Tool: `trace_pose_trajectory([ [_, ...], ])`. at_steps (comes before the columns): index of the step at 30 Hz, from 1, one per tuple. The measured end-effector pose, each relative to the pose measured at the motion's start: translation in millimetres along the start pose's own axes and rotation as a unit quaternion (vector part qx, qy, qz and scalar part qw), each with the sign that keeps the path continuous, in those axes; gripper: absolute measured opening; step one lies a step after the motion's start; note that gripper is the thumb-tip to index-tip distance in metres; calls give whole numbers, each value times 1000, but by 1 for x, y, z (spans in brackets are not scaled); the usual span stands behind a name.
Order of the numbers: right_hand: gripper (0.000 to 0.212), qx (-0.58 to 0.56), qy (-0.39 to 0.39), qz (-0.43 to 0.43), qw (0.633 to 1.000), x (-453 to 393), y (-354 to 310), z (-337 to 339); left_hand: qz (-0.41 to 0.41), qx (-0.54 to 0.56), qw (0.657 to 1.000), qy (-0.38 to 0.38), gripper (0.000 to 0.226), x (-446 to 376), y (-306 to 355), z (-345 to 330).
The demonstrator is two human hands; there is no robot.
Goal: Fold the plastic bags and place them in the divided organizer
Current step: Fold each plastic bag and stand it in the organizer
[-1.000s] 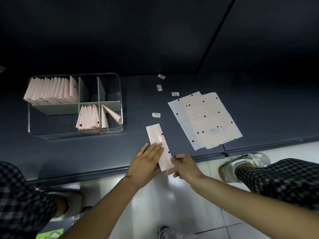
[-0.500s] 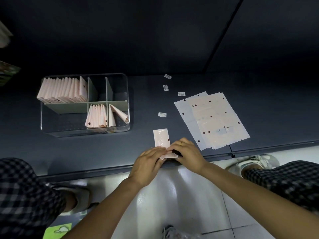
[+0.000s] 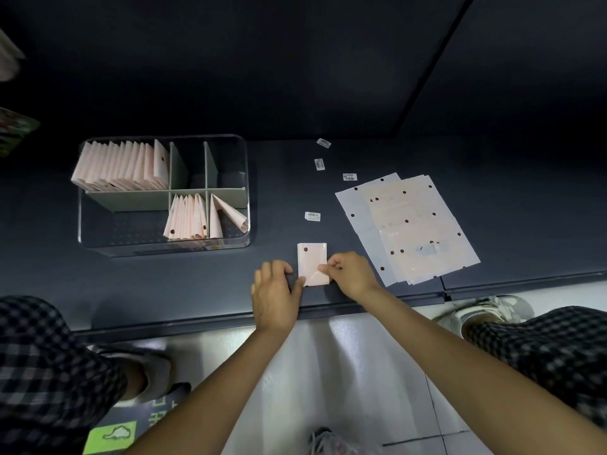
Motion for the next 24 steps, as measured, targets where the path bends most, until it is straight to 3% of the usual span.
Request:
trace_pose_trajectory([
  [3, 25, 3, -17, -16, 1000, -4, -4, 3, -181, -45, 982, -39, 24, 3, 3, 1],
  [5, 28, 10, -26, -23, 999, -5, -5, 4, -246, -109, 954, -133, 46, 4, 0, -4],
  [7, 29, 17, -32, -28, 999, -7, -5, 4, -243, -207, 928, -194, 65, 0, -7, -7],
  [11, 26, 23, -16, -29, 999, -4, -7, 2, -231, -300, 895, -235, 75, -4, -19, -5],
  [13, 24, 73, 76, 3, 994, 6, -6, -1, -232, -300, 894, -240, 75, -3, -19, -4],
  [15, 25, 158, 211, 100, 959, 20, -4, -6, -224, -298, 896, -241, 75, -3, -19, -5],
  [17, 25, 216, 271, 204, 916, 32, 1, -11, -217, -294, 898, -244, 75, -4, -19, -6],
  [24, 18, 369, 266, 349, 819, 31, 3, -5, -214, -253, 908, -255, 75, -7, -20, -5],
])
Point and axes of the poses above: each hand's wrist, its own x-axis away from the middle knuckle, its own z-axis out of the back of the hand, y = z × x, the point moved 1 cm from there along -x, towards the middle knuckle, and after that the axes turned 12 degrees about x, right-handed, at the moved point
